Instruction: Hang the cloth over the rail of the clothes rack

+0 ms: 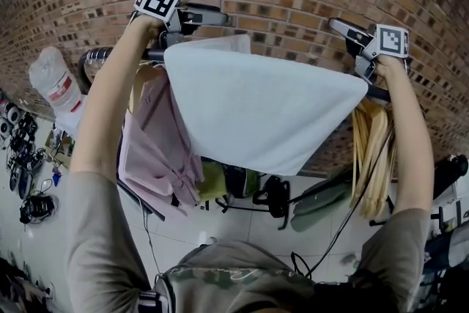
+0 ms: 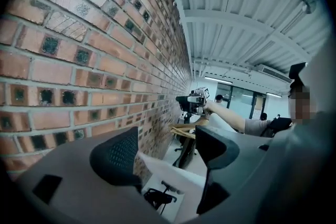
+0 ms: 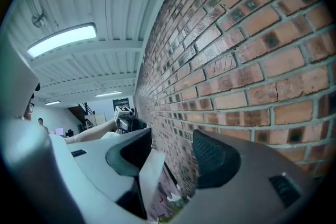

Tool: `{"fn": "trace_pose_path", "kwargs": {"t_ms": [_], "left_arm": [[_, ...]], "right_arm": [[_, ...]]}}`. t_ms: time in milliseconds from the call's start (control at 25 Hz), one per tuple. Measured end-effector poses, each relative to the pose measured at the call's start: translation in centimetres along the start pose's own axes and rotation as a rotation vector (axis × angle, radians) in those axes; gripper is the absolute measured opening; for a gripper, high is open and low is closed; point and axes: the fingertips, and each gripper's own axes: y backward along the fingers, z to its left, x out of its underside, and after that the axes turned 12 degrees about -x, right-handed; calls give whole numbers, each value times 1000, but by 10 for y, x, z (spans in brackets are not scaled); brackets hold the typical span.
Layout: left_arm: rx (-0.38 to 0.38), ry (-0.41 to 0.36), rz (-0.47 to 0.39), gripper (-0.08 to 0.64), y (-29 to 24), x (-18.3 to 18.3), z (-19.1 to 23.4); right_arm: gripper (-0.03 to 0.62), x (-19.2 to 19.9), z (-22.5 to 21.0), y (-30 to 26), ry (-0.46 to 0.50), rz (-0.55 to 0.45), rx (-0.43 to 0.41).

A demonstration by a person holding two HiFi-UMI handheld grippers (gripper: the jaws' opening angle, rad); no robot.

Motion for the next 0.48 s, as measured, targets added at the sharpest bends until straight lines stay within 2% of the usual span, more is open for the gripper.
{"fn": "trace_pose_path", "kwargs": {"t_ms": [120,160,480], "left_arm": [[-38,-114,31,339,-1,4,5],[-42,-130,32,339,-1,4,5],[-28,-107,25,339,0,4,3]], "right_arm": [[225,0,-1,1,17,7,3],[225,0,0,1,21,5,2],[225,1,6,-3,-3,-9,-18]]}}
